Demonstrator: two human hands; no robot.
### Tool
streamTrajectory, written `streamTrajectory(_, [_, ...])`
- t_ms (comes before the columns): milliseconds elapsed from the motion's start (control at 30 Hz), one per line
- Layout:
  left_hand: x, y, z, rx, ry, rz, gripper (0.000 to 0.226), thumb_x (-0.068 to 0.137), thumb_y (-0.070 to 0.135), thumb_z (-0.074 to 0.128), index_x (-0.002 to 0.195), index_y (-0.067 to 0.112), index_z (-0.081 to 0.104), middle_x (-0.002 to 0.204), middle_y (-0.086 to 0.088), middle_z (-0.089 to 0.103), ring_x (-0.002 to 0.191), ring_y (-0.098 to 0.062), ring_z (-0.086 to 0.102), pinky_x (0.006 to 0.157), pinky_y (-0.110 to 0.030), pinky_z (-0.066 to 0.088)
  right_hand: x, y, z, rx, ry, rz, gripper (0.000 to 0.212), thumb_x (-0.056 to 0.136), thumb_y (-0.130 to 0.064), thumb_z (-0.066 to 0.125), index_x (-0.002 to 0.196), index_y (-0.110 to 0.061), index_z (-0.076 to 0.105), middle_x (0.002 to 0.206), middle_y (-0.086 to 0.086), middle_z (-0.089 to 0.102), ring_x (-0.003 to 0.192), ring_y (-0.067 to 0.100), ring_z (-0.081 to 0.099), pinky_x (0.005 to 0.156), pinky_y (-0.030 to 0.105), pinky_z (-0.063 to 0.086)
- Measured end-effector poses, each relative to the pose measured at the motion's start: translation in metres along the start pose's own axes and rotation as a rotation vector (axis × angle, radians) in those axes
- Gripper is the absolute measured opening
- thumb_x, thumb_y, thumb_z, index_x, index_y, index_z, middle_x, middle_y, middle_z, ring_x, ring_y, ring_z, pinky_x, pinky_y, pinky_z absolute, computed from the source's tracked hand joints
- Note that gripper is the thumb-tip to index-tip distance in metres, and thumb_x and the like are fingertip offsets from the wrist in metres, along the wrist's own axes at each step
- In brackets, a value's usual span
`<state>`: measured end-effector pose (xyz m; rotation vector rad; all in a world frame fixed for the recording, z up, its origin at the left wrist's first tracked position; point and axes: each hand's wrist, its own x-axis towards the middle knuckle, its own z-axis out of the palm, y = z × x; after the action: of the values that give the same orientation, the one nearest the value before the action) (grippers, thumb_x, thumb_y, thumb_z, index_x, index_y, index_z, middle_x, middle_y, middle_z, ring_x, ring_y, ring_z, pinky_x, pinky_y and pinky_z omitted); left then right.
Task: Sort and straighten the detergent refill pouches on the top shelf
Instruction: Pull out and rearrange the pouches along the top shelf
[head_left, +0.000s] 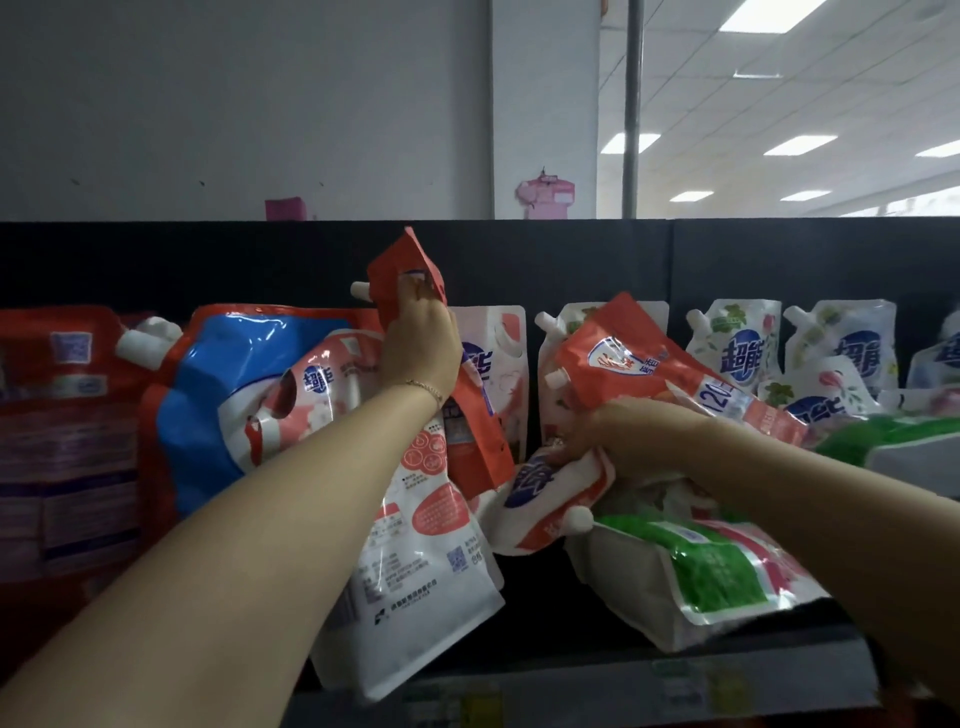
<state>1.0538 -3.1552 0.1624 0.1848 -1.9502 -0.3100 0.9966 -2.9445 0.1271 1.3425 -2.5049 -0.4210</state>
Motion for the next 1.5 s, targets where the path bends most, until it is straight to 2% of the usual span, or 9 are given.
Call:
streamTrajectory(167, [-0.003, -0.01, 0.014, 0.062, -0.138, -0.002, 0.023, 0.1, 0.007, 0.039, 0.119, -0.005, 0.047, 0.131, -0.019, 0.039, 0.078, -0.036, 0.065, 0.067, -0.047, 0.056, -0.006, 0.004, -0.003, 0.321, 0.239, 0.064, 0.045, 0.084, -0.004, 0.063, 0.122, -0.028, 0.065, 0.11, -0.006, 0.067, 0.095, 0.012, 0.059, 0.071, 0.016, 0.036])
streamTrajectory(333, [-0.001, -0.021, 0.02, 0.177, -0.383, -0.137, 0.033, 0.1, 0.013, 0.036, 0.127, 0.005, 0.052, 0.129, -0.017, 0.052, 0.113, -0.037, 0.053, 0.094, -0.047, 0.046, -0.004, 0.007, -0.002, 0.45, 0.435, -0.001, 0.034, 0.08, 0.003, 0.065, 0.108, -0.015, 0.072, 0.091, -0.01, 0.061, 0.075, 0.003, 0.053, 0.065, 0.01, 0.036])
streamTrajectory(567, [-0.004, 0.002, -0.004, 0.286, -0.66, -0.043, 0.053, 0.089, 0.058, 0.053, 0.098, 0.005, 0.057, 0.098, -0.012, 0.058, 0.084, -0.024, 0.056, 0.072, -0.031, 0.043, -0.006, 0.021, -0.015, 0.626, 0.753, 0.154, 0.027, 0.086, 0.003, 0.063, 0.096, -0.021, 0.072, 0.074, -0.022, 0.06, 0.065, -0.011, 0.06, 0.063, 0.009, 0.05])
streamTrajectory(800, [-0.022, 0.027, -0.02, 0.028, -0.372, -0.123, 0.06, 0.089, 0.033, 0.065, 0.132, 0.001, 0.039, 0.134, -0.014, 0.041, 0.12, -0.03, 0.047, 0.094, -0.035, 0.042, -0.015, 0.004, -0.026, 0.883, 0.908, 0.29, 0.02, 0.086, 0.0, 0.06, 0.085, -0.016, 0.072, 0.078, -0.005, 0.069, 0.07, 0.005, 0.064, 0.062, 0.014, 0.053])
streamTrajectory(967, [-0.027, 0.039, -0.042, -0.212, -0.154, -0.156, 0.024, 0.095, 0.029, 0.053, 0.104, 0.008, 0.048, 0.11, -0.007, 0.046, 0.094, -0.02, 0.048, 0.075, -0.025, 0.035, -0.026, -0.002, -0.024, 1.235, 1.055, 0.455, 0.018, 0.087, 0.001, 0.06, 0.08, -0.012, 0.071, 0.078, 0.008, 0.07, 0.067, 0.019, 0.068, 0.054, 0.03, 0.057])
streamTrajectory(1100, [-0.052, 0.046, -0.054, -0.152, -0.146, 0.049, 0.019, 0.097, 0.028, 0.048, 0.101, 0.011, 0.041, 0.107, -0.004, 0.039, 0.09, -0.016, 0.043, 0.073, -0.026, 0.036, -0.026, -0.019, -0.029, 1.479, 1.246, 0.64, 0.017, 0.088, 0.001, 0.051, 0.086, -0.007, 0.066, 0.08, 0.008, 0.064, 0.071, 0.02, 0.064, 0.055, 0.028, 0.057])
streamTrajectory(1267, [-0.105, 0.031, -0.056, 0.164, -0.252, 0.201, 0.041, 0.094, 0.031, 0.045, 0.126, 0.005, 0.041, 0.132, -0.012, 0.037, 0.122, -0.03, 0.039, 0.104, -0.04, 0.036, -0.013, -0.069, -0.028, 1.621, 1.336, 0.639, 0.024, 0.097, -0.01, 0.044, 0.086, -0.023, 0.06, 0.087, 0.002, 0.066, 0.075, 0.018, 0.068, 0.063, 0.033, 0.06])
streamTrajectory(1400, [-0.156, 0.024, -0.065, 0.634, -0.415, 0.327, 0.07, 0.098, 0.039, 0.03, 0.151, 0.001, 0.004, 0.159, -0.017, -0.005, 0.146, -0.034, -0.009, 0.115, -0.05, -0.005, 0.001, -0.115, 0.018, 1.374, 1.316, 0.639, 0.021, 0.098, -0.019, 0.04, 0.083, -0.026, 0.053, 0.086, 0.006, 0.063, 0.077, 0.024, 0.061, 0.071, 0.043, 0.053])
streamTrajectory(1500, [-0.188, 0.022, -0.067, 0.772, -0.477, 0.34, 0.078, 0.099, 0.049, 0.02, 0.146, 0.0, -0.018, 0.157, -0.02, -0.02, 0.144, -0.034, -0.022, 0.107, -0.061, -0.019, 0.005, -0.136, 0.061, 1.02, 1.214, 0.42, 0.023, 0.094, -0.021, 0.046, 0.113, -0.015, 0.056, 0.104, 0.007, 0.061, 0.094, 0.022, 0.056, 0.079, 0.039, 0.048])
